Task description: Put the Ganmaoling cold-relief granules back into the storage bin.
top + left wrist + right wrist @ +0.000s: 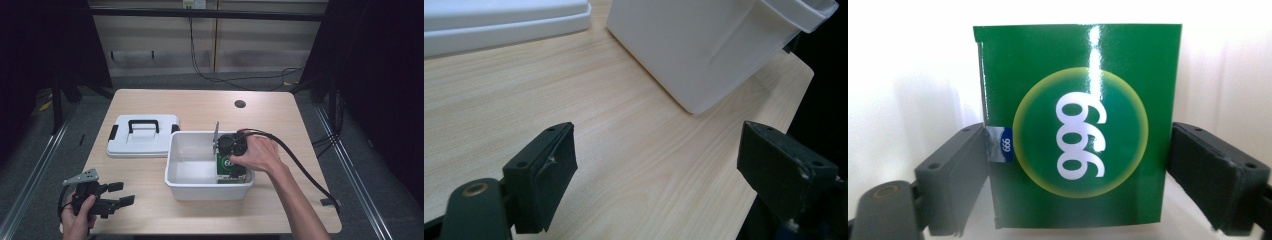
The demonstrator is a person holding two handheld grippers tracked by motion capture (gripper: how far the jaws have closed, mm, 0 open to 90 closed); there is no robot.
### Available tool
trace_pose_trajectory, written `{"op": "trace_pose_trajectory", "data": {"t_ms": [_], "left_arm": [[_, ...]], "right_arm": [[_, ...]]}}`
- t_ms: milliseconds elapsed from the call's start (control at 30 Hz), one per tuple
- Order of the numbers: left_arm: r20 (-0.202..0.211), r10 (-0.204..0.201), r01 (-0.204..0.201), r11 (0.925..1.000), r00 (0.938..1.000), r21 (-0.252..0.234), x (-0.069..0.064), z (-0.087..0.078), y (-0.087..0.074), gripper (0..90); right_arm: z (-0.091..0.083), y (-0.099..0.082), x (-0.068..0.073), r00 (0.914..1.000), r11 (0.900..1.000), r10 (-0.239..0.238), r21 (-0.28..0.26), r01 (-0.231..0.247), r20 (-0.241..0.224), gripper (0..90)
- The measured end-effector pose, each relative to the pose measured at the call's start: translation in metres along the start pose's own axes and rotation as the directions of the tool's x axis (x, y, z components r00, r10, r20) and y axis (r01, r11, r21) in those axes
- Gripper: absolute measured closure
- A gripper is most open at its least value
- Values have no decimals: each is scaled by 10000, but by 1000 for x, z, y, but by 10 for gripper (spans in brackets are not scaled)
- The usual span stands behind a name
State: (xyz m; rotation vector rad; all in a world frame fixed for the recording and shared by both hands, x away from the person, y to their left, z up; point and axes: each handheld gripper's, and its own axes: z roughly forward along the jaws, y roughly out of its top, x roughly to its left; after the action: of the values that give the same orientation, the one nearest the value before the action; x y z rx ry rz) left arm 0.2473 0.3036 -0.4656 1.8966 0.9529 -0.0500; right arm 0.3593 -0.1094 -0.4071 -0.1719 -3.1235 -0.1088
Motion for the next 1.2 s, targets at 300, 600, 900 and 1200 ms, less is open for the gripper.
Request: {"op": "trace_pose_trajectory", "data": {"t_ms": [300, 600, 900, 1200], "left_arm": [[5, 34, -34, 10000, 10000, 1, 0, 0, 0, 160], [-8, 38, -38, 10000, 10000, 3, 0, 0, 0, 160], [-22, 8, -8, 10000, 10000, 11, 0, 0, 0, 161], [-35, -10, 10, 10000, 10000, 9, 0, 0, 0, 160]], "right_arm": [[-12, -6, 1, 9994, 9951, 209, -976, -183, 259, 90], [-28, -17, 3, 9973, 9781, 698, -1979, -642, 216, 91], [-43, -38, 7, 9887, 9431, 1471, -3054, -1313, 293, 91], [-49, -62, 13, 9810, 8782, 1864, -4568, -1420, 533, 104]]}}
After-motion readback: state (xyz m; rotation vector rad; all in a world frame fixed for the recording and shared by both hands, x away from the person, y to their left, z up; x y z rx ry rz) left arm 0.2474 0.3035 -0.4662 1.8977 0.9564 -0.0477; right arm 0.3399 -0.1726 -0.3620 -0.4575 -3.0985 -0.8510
